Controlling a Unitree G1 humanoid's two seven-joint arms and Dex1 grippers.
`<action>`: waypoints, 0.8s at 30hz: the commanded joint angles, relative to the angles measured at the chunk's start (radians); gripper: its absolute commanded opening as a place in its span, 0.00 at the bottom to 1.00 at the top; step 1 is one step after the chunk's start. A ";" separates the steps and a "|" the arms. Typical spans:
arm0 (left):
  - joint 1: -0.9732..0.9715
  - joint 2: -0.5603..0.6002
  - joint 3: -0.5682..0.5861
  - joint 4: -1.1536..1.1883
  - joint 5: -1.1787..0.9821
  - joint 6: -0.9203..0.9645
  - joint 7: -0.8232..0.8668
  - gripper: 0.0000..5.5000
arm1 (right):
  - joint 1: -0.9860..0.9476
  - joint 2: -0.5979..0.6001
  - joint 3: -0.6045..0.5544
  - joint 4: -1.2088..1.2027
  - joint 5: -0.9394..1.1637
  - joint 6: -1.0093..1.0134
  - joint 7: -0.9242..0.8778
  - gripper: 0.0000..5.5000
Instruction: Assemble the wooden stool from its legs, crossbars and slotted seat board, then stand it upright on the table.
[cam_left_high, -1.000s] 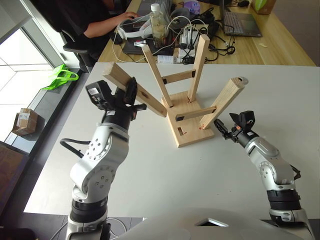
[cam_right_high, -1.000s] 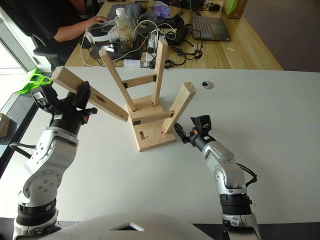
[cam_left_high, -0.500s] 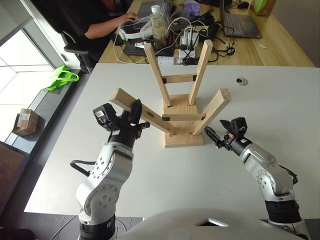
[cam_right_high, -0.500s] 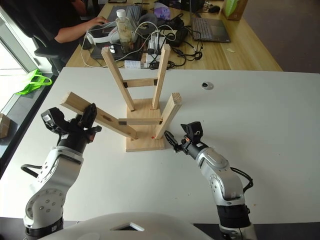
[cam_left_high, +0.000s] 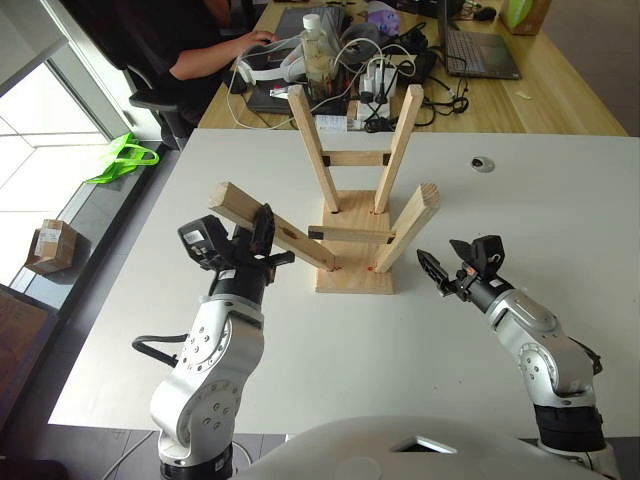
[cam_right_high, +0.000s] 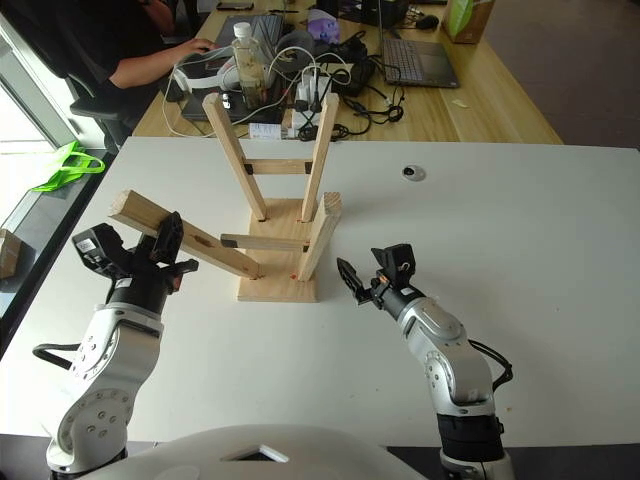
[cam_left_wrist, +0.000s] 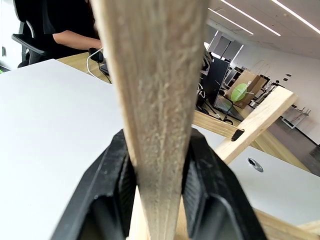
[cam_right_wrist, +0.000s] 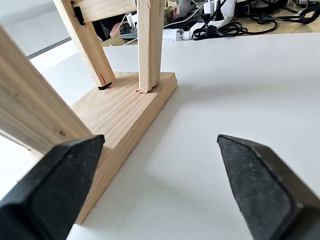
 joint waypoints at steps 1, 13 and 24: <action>0.020 0.011 -0.011 0.027 0.078 0.019 -0.014 0.19 | -0.015 0.001 -0.009 -0.006 0.002 0.014 -0.003 0.77; -0.050 0.030 -0.158 0.100 0.282 0.068 -0.135 0.19 | -0.055 -0.005 0.003 0.021 -0.013 0.004 0.010 0.77; -0.100 -0.036 -0.060 0.145 0.249 0.142 -0.160 0.26 | -0.061 0.006 0.008 0.029 -0.027 -0.009 0.009 0.78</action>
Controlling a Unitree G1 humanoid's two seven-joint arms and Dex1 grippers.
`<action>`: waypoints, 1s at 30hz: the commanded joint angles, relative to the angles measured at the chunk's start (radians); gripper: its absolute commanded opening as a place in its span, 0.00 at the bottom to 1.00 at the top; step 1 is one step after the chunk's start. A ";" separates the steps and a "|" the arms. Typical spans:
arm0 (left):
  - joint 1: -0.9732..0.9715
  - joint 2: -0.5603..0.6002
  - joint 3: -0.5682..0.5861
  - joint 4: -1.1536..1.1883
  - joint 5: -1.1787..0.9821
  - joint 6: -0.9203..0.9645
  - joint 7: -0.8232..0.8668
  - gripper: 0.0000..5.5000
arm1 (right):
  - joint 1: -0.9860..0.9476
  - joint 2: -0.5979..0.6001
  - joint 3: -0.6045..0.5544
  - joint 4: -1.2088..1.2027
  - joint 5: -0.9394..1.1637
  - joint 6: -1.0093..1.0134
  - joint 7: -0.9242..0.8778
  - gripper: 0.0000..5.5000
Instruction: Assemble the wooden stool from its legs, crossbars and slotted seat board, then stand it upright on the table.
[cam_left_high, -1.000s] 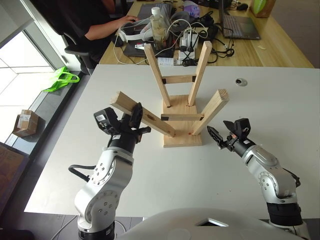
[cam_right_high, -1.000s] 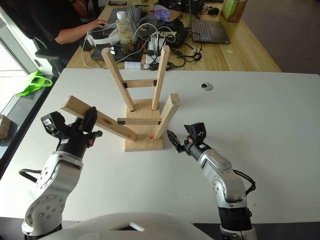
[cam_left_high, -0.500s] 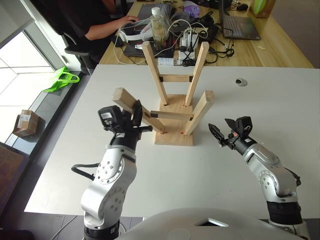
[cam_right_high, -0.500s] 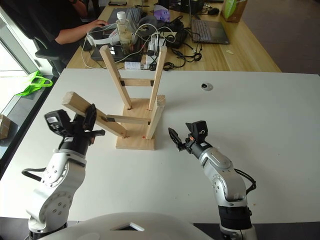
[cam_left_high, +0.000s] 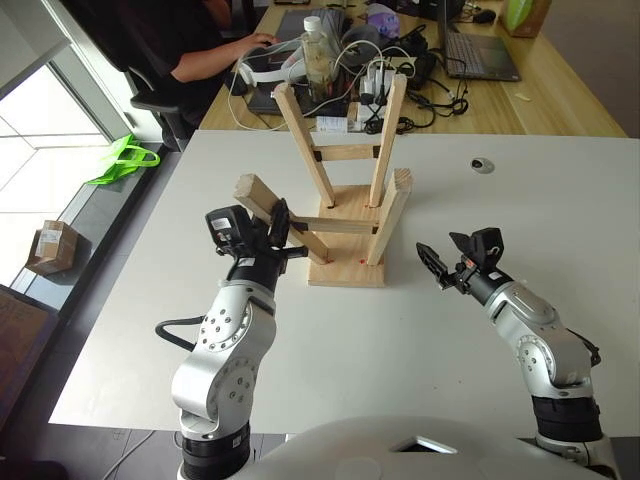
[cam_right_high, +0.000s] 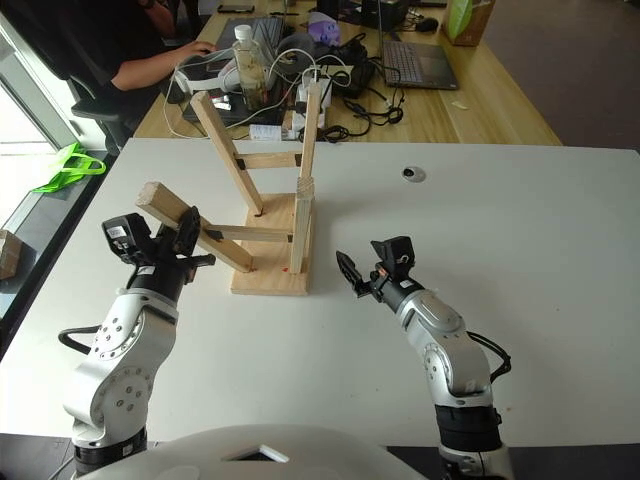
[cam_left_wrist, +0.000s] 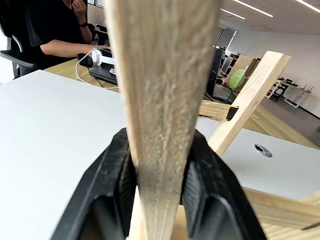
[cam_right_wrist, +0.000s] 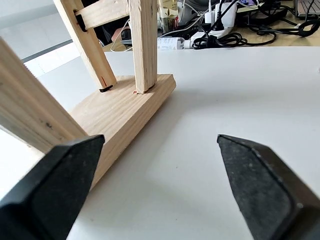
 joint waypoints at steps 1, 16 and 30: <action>-0.014 0.007 -0.027 0.038 0.038 0.083 0.000 0.29 | -0.015 0.002 0.006 0.006 -0.009 -0.005 0.006 0.78; -0.004 0.137 -0.171 0.093 0.278 0.154 -0.080 0.36 | -0.021 0.005 0.004 0.006 -0.014 -0.002 0.008 0.78; -0.242 -0.040 0.214 -0.163 -0.294 0.078 -0.129 0.36 | -0.035 0.003 -0.014 0.012 -0.008 0.004 0.016 0.78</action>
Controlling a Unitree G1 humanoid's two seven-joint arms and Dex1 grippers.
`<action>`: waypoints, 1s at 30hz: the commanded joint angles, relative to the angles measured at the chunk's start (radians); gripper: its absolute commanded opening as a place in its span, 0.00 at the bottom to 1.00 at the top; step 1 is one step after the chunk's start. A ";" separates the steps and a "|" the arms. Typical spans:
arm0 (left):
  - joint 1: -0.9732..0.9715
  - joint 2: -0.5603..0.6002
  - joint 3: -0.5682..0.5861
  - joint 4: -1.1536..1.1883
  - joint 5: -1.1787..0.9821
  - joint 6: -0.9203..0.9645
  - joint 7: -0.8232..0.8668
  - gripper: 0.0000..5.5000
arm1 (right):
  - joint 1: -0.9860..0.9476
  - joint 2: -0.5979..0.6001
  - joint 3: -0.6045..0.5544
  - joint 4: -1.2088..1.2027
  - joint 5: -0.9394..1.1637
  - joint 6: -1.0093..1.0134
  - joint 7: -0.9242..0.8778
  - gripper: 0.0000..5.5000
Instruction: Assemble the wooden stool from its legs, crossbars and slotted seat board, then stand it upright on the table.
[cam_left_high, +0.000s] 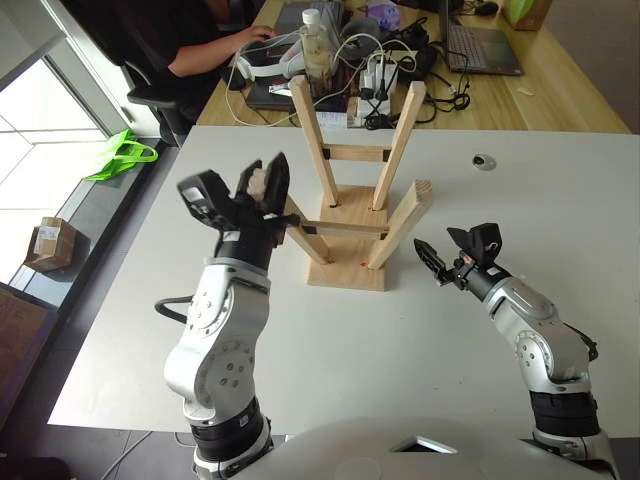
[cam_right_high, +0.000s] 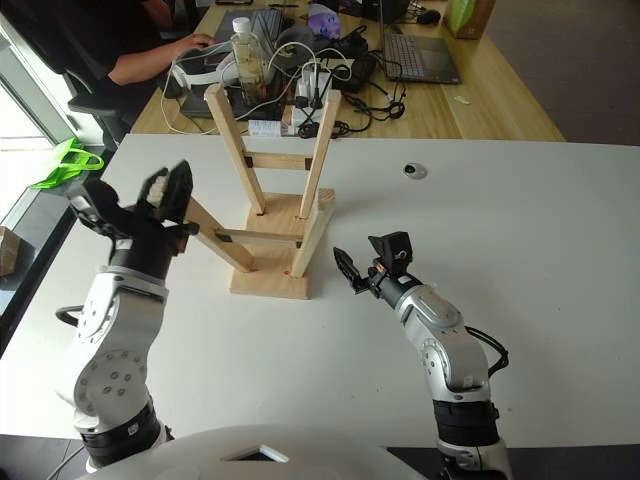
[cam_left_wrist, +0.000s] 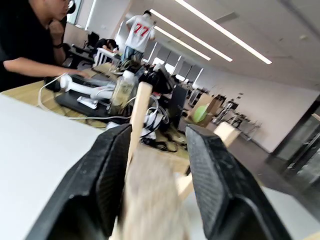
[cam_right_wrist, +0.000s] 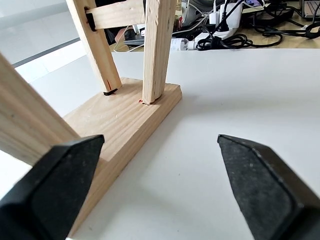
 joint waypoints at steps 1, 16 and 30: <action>-0.094 0.104 0.079 -0.050 -0.131 0.046 -0.009 0.36 | -0.013 -0.002 -0.012 0.006 0.001 0.005 0.000 0.78; -0.119 0.328 -0.040 0.156 -0.104 0.278 0.074 0.36 | -0.044 -0.007 -0.012 0.023 -0.001 0.009 0.014 0.78; -0.055 0.303 0.400 0.187 -0.242 0.153 0.369 0.36 | -0.006 0.133 -0.121 -0.014 -0.104 -0.019 -0.302 0.78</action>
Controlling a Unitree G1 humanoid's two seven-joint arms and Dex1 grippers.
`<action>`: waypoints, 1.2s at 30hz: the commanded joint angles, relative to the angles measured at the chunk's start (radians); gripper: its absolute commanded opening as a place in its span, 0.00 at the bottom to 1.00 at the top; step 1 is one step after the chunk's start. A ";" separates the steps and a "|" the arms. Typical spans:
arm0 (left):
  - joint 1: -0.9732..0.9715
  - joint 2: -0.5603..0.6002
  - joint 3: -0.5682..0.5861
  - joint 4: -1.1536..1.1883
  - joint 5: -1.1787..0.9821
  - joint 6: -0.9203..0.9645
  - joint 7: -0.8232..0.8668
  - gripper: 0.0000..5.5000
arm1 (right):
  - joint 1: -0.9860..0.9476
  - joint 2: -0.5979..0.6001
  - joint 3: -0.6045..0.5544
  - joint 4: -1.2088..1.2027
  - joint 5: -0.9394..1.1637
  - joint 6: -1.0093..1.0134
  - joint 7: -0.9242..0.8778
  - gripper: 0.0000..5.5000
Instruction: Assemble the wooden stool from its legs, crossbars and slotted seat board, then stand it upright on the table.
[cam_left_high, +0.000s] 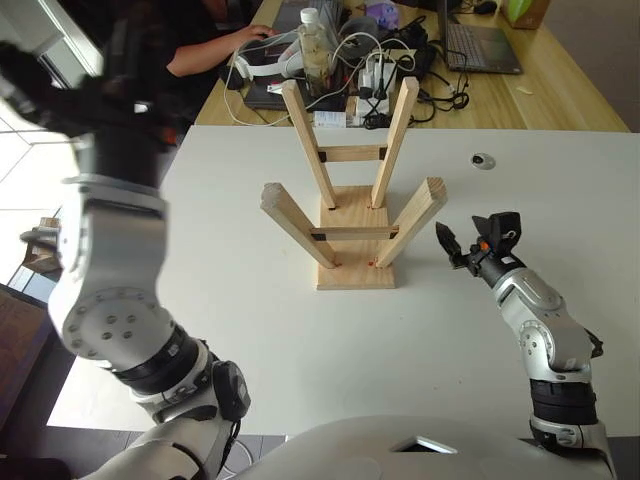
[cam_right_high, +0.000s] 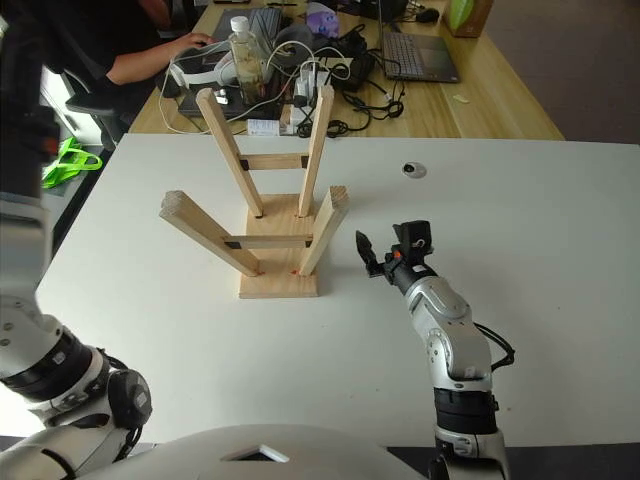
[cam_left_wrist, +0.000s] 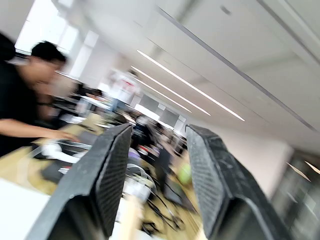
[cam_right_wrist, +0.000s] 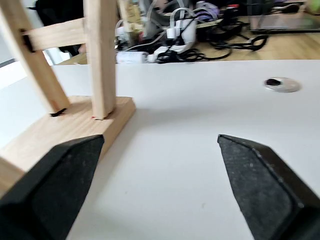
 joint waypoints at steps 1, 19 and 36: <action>0.291 0.007 -0.035 0.026 0.153 0.135 0.111 0.36 | 0.059 0.086 -0.015 -0.099 -0.054 0.030 -0.160 0.78; 0.267 -0.193 -0.507 -0.028 0.213 0.349 0.117 0.36 | 0.006 0.080 0.273 -0.222 -0.083 -0.025 -0.025 0.78; 0.185 -0.173 -0.579 -0.057 0.282 0.415 -0.048 0.36 | -0.341 -0.224 -0.075 0.366 -0.134 -0.366 0.130 0.78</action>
